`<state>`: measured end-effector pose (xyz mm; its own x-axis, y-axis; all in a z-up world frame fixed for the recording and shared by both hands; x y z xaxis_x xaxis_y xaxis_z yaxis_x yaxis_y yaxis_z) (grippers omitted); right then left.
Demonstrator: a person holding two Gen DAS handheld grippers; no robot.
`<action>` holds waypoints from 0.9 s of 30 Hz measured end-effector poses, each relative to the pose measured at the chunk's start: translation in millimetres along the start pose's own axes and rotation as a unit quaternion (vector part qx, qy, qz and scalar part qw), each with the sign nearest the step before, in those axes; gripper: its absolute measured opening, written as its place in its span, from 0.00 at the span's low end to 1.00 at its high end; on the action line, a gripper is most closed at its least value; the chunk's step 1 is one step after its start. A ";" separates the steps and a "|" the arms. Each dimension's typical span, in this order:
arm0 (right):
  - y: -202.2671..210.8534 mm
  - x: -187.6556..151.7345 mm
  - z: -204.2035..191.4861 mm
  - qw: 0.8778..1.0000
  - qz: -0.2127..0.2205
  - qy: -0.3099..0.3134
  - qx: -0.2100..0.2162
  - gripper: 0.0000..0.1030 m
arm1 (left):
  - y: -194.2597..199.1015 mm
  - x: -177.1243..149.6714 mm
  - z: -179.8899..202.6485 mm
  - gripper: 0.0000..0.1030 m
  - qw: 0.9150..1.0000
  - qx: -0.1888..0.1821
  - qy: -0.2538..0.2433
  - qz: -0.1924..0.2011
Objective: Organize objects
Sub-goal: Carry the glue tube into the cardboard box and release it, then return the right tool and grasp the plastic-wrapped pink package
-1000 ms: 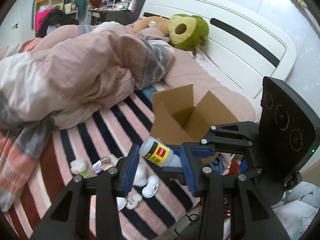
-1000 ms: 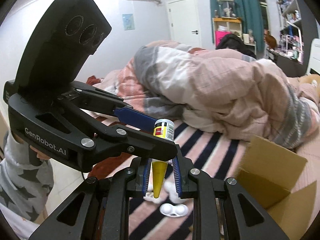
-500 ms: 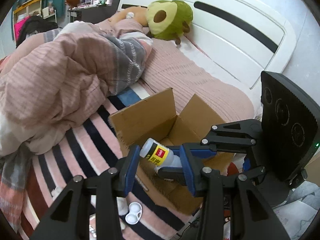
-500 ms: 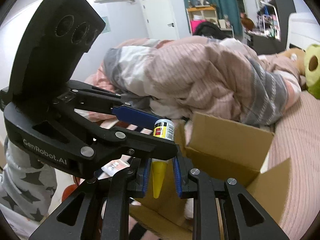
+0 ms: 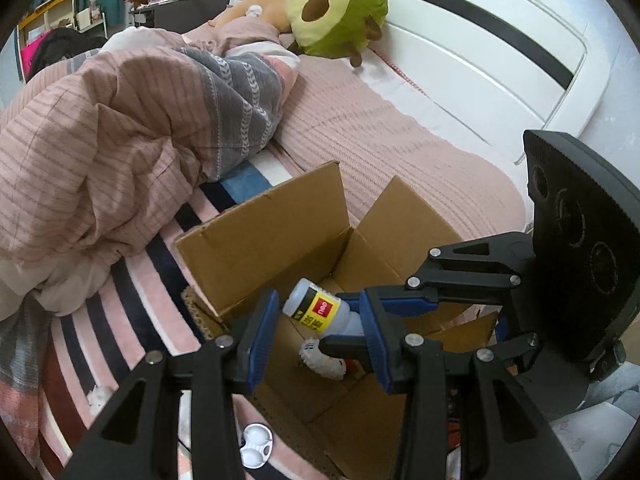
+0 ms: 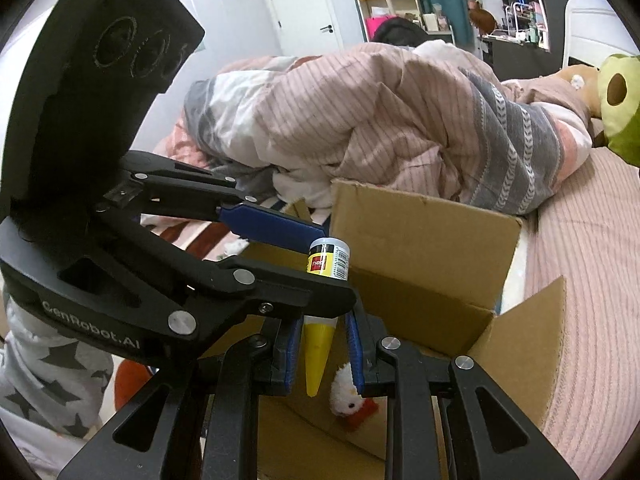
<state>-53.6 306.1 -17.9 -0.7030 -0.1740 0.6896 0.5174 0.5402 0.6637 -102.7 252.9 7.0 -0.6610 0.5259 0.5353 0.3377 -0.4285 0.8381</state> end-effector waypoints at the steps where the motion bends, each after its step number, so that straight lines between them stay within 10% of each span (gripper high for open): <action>1: -0.5 -0.8 1.0 1.000 -0.002 -0.001 -0.002 0.16 | -2.1 1.1 1.0 0.45 1.000 0.007 -0.002 -0.002; 8: 4.7 -3.8 6.7 1.000 -0.004 -0.005 -0.020 0.26 | 2.7 0.7 2.8 0.77 0.999 0.036 -0.014 0.007; 18: 18.8 -0.5 -9.3 1.000 0.004 0.004 -0.024 0.26 | 50.2 -19.6 -21.9 0.80 0.997 0.061 0.011 0.048; 27: 3.6 13.4 -91.1 0.997 0.008 0.047 0.054 0.26 | 108.7 -99.0 -87.2 0.87 0.985 0.125 0.081 0.081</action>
<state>-16.7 230.7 20.2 -0.6430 -0.2390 0.7276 0.4692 0.6279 0.6210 -59.0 90.2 35.9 -0.6760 0.3321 0.6578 0.5896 -0.2916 0.7532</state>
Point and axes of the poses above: each gripper's, at about its wrist camera, not at the fingertips, and y roughly against the way its jaws point, z to its right, x to its top, the point moved 2 cm from there along -y, roughly the way its jaws point, and after that the axes turned 5 degrees about x, right-handed, at the moved point
